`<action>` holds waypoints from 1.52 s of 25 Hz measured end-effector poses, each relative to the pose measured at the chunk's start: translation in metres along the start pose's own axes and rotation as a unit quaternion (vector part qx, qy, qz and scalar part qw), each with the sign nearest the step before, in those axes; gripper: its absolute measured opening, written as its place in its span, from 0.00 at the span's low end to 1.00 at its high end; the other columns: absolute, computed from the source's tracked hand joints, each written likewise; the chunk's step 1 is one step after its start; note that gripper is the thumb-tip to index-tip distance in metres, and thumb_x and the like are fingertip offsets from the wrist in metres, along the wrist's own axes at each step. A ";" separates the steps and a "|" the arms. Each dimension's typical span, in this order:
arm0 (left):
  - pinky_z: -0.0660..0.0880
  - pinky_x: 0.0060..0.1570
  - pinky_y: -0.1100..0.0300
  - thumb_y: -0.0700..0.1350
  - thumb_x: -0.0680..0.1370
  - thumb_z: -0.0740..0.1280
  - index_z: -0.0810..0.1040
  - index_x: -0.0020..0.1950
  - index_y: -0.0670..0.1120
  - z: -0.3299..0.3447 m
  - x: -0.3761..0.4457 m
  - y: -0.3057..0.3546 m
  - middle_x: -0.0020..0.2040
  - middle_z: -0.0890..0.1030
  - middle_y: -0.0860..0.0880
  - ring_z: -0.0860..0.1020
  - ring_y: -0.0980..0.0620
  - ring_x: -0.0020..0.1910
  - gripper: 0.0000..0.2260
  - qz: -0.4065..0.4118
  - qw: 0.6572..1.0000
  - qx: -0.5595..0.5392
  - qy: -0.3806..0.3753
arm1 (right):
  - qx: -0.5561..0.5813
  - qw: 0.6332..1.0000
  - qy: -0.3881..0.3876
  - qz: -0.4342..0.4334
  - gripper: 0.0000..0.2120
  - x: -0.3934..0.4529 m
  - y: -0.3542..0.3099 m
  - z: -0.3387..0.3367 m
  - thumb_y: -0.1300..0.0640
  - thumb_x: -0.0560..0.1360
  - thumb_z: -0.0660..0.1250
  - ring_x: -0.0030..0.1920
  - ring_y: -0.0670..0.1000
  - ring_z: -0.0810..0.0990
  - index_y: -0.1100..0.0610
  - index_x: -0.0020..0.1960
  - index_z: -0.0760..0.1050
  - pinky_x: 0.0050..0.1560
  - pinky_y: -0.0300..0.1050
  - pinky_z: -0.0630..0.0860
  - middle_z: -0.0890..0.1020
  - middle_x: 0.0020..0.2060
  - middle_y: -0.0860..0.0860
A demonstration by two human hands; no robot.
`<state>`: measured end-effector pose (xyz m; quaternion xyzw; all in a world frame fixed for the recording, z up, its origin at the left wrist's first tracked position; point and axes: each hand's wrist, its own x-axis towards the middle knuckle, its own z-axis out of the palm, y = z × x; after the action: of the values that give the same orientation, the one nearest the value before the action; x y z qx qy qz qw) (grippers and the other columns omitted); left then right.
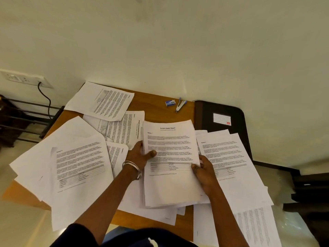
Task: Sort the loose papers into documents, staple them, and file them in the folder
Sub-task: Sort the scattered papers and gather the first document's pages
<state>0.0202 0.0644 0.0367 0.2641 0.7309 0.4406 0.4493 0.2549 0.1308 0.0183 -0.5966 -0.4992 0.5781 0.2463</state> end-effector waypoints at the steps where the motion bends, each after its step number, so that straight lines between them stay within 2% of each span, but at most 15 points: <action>1: 0.75 0.57 0.42 0.52 0.65 0.77 0.64 0.68 0.58 0.000 0.004 -0.012 0.64 0.74 0.47 0.75 0.43 0.60 0.35 -0.002 1.000 0.029 0.012 | 0.002 1.000 0.002 -0.006 0.23 -0.001 -0.001 0.000 0.67 0.76 0.65 0.61 0.53 0.76 0.51 0.69 0.68 0.59 0.50 0.76 0.77 0.62 0.52; 3: 0.71 0.61 0.39 0.49 0.62 0.77 0.48 0.71 0.67 0.000 0.014 -0.031 0.72 0.65 0.47 0.71 0.42 0.65 0.49 -0.003 0.999 0.030 0.031 | 0.007 1.000 0.007 0.000 0.27 0.000 -0.003 -0.002 0.68 0.76 0.65 0.63 0.54 0.75 0.50 0.70 0.66 0.61 0.50 0.75 0.76 0.63 0.51; 5: 0.68 0.64 0.41 0.39 0.66 0.76 0.38 0.74 0.62 0.000 -0.001 -0.009 0.71 0.62 0.48 0.69 0.44 0.65 0.54 -0.014 0.999 -0.011 0.027 | -0.015 1.000 -0.011 -0.004 0.25 -0.002 -0.006 -0.003 0.69 0.76 0.65 0.64 0.54 0.74 0.53 0.69 0.68 0.61 0.48 0.74 0.77 0.62 0.51; 8: 0.69 0.63 0.48 0.32 0.70 0.71 0.50 0.76 0.47 0.000 -0.005 0.004 0.68 0.67 0.45 0.68 0.44 0.67 0.42 -0.055 0.992 -0.113 0.022 | -0.072 0.996 -0.027 -0.037 0.25 -0.007 -0.010 -0.002 0.70 0.76 0.64 0.67 0.54 0.72 0.55 0.70 0.67 0.64 0.48 0.70 0.75 0.64 0.51; 12: 0.75 0.58 0.45 0.33 0.72 0.69 0.73 0.61 0.42 -0.002 -0.014 0.002 0.56 0.79 0.44 0.77 0.41 0.57 0.18 -0.016 0.995 -0.084 0.054 | -0.119 0.990 -0.027 -0.075 0.30 -0.013 -0.012 0.002 0.66 0.76 0.66 0.72 0.54 0.65 0.53 0.74 0.61 0.71 0.58 0.64 0.68 0.72 0.52; 14: 0.75 0.58 0.47 0.33 0.74 0.67 0.72 0.63 0.43 -0.001 -0.019 0.011 0.58 0.78 0.45 0.76 0.45 0.58 0.18 0.054 0.994 -0.043 0.080 | -0.118 0.987 0.004 -0.106 0.32 -0.013 -0.014 0.005 0.65 0.75 0.67 0.72 0.53 0.65 0.53 0.75 0.59 0.71 0.56 0.65 0.67 0.72 0.51; 17: 0.76 0.49 0.68 0.31 0.75 0.64 0.66 0.67 0.45 0.005 -0.025 0.045 0.57 0.76 0.49 0.76 0.56 0.54 0.23 0.183 0.976 -0.043 0.109 | -0.040 0.983 0.074 -0.165 0.26 -0.018 -0.035 0.005 0.69 0.75 0.66 0.62 0.49 0.74 0.51 0.67 0.63 0.61 0.45 0.73 0.76 0.60 0.49; 19: 0.75 0.45 0.72 0.29 0.74 0.64 0.63 0.66 0.49 0.008 -0.028 0.063 0.54 0.74 0.53 0.76 0.62 0.51 0.25 0.226 0.966 -0.059 0.115 | -0.012 0.975 0.117 -0.190 0.25 -0.017 -0.048 0.004 0.67 0.75 0.66 0.60 0.50 0.76 0.44 0.63 0.63 0.58 0.44 0.75 0.77 0.57 0.49; 22: 0.78 0.53 0.59 0.33 0.75 0.65 0.69 0.64 0.42 0.013 -0.024 0.055 0.53 0.76 0.50 0.76 0.53 0.52 0.18 0.201 0.968 -0.053 0.143 | -0.040 0.967 0.141 -0.207 0.22 -0.019 -0.051 0.011 0.60 0.77 0.66 0.62 0.56 0.75 0.47 0.67 0.64 0.61 0.52 0.75 0.76 0.61 0.56; 25: 0.75 0.56 0.42 0.37 0.75 0.66 0.73 0.63 0.42 0.018 -0.026 0.029 0.52 0.78 0.48 0.76 0.47 0.52 0.16 0.138 0.978 -0.027 0.153 | -0.101 0.969 0.119 -0.191 0.21 -0.029 -0.047 0.020 0.62 0.78 0.64 0.61 0.54 0.73 0.62 0.69 0.65 0.59 0.26 0.66 0.75 0.60 0.56; 27: 0.75 0.57 0.42 0.37 0.76 0.65 0.73 0.63 0.42 0.020 -0.029 0.024 0.52 0.77 0.47 0.75 0.47 0.51 0.15 0.133 0.978 -0.024 0.160 | -0.115 0.972 0.096 -0.181 0.19 -0.037 -0.048 0.022 0.64 0.78 0.63 0.59 0.52 0.72 0.65 0.68 0.65 0.51 0.22 0.60 0.74 0.59 0.57; 30: 0.75 0.55 0.48 0.37 0.76 0.65 0.73 0.62 0.41 0.019 -0.026 0.034 0.51 0.77 0.47 0.75 0.48 0.50 0.14 0.156 0.972 -0.043 0.168 | -0.097 0.969 0.109 -0.202 0.18 -0.036 -0.057 0.019 0.65 0.79 0.62 0.53 0.43 0.72 0.66 0.67 0.64 0.47 0.16 0.64 0.73 0.58 0.58; 33: 0.75 0.52 0.52 0.38 0.74 0.68 0.72 0.63 0.41 0.020 -0.021 0.032 0.53 0.78 0.46 0.76 0.47 0.51 0.17 0.158 0.974 -0.037 0.156 | -0.112 0.967 0.105 -0.203 0.16 -0.033 -0.059 0.018 0.65 0.79 0.62 0.47 0.41 0.73 0.67 0.65 0.65 0.45 0.17 0.67 0.73 0.54 0.55; 36: 0.75 0.50 0.55 0.39 0.73 0.70 0.70 0.64 0.41 0.023 -0.025 0.015 0.54 0.78 0.46 0.75 0.48 0.51 0.20 0.116 0.986 0.013 0.122 | -0.137 0.975 0.065 -0.166 0.19 -0.034 -0.051 0.020 0.63 0.79 0.63 0.62 0.57 0.74 0.64 0.68 0.64 0.62 0.38 0.69 0.73 0.62 0.60; 38: 0.74 0.51 0.56 0.41 0.76 0.67 0.70 0.64 0.41 0.023 -0.025 0.006 0.56 0.78 0.44 0.75 0.46 0.52 0.18 0.092 0.988 0.052 0.112 | -0.144 0.975 0.061 -0.157 0.20 -0.030 -0.046 0.020 0.63 0.79 0.62 0.65 0.58 0.72 0.64 0.69 0.64 0.64 0.37 0.63 0.73 0.64 0.60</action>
<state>0.0516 0.0574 0.0481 0.3018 0.7711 0.4686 0.3079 0.2268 0.1160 0.0680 -0.5739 -0.6489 0.4169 0.2753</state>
